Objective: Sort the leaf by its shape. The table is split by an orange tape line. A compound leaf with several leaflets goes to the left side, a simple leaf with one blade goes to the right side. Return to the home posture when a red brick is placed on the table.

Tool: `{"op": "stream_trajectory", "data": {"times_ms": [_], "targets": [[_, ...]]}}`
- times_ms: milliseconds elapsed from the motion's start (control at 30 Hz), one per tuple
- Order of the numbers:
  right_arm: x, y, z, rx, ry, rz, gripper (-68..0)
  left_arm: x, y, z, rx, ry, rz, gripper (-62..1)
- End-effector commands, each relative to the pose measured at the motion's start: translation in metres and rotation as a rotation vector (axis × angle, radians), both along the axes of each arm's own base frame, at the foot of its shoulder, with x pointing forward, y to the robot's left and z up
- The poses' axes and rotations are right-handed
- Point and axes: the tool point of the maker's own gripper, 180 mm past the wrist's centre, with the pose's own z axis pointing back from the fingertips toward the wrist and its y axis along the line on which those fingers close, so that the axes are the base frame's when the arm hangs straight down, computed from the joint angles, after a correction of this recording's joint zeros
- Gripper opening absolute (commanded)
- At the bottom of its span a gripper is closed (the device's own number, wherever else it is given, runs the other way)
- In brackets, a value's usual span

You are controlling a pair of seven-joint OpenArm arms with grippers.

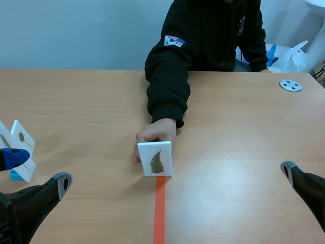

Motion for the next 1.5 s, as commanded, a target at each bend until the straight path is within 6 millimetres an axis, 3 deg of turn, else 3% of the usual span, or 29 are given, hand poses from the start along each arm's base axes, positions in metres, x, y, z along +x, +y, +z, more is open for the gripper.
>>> {"op": "stream_trajectory", "data": {"times_ms": [0,300,567,800,1067,1467], "targets": [[0.006,0.001,0.012,0.001,-0.043,0.008,0.4,0.003,-0.003,0.009,-0.014,-0.028,-0.002,0.2],[0.007,0.001,0.013,0.001,-0.045,0.008,0.4,0.003,-0.003,0.009,-0.014,-0.028,-0.002,0.2],[0.022,0.008,0.022,0.004,-0.081,0.056,0.4,0.005,-0.002,0.011,-0.013,-0.041,0.000,0.2],[0.037,0.023,0.007,0.053,-0.063,0.134,0.4,0.005,-0.002,0.011,-0.014,-0.042,0.000,0.2],[0.056,0.057,-0.017,0.146,-0.029,0.217,0.4,0.005,-0.002,0.011,-0.014,-0.042,0.001,0.2],[0.080,0.113,-0.056,0.152,-0.011,0.379,0.4,0.006,0.000,0.012,-0.011,-0.044,0.004,0.2]]}}
